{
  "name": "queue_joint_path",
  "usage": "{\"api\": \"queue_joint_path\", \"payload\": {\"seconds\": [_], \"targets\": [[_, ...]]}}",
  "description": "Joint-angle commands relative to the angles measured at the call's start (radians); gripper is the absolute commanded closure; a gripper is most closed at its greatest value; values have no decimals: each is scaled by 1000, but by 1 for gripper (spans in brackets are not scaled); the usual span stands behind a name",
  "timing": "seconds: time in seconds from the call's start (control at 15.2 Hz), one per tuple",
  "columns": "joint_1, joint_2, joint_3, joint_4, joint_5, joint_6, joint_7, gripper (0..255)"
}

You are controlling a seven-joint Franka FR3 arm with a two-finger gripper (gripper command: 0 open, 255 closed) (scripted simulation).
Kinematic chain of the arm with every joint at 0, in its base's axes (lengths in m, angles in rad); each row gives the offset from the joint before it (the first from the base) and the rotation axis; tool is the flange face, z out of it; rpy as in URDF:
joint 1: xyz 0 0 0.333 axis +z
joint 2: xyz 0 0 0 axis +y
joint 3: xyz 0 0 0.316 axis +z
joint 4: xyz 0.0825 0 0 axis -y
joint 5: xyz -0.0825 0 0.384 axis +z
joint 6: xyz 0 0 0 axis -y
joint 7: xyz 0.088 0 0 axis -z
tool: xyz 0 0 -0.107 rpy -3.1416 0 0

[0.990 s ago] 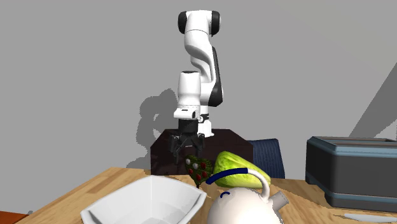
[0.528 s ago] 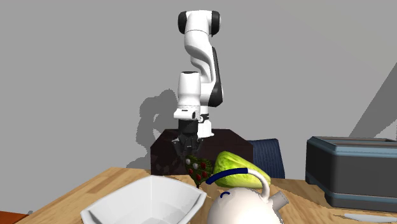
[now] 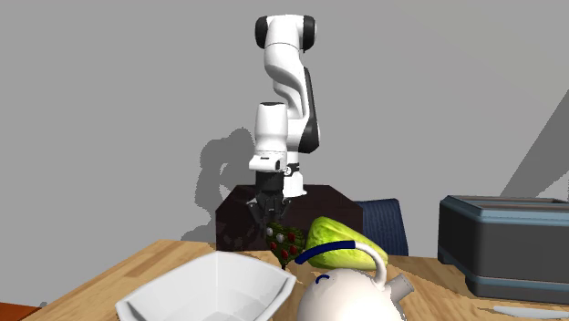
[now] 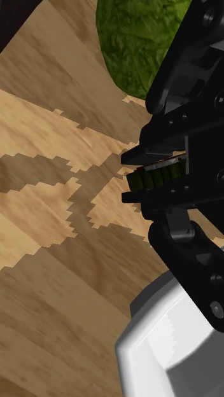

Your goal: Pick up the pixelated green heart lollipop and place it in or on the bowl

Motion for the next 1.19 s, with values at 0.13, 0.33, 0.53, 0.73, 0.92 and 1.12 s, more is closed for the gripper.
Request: {"api": "queue_joint_path", "payload": {"seconds": [0.13, 0.33, 0.53, 0.73, 0.92, 1.12], "targets": [[23, -55, -28, -12, -21, -43, 15, 255], [44, -110, -55, -22, -49, -88, 34, 255], [58, -165, -77, -29, -81, -136, 57, 255], [65, -219, -90, -34, -113, -184, 78, 255], [66, -272, -97, -36, -140, -234, 96, 255], [64, -323, -99, -35, -161, -285, 110, 255]]}}
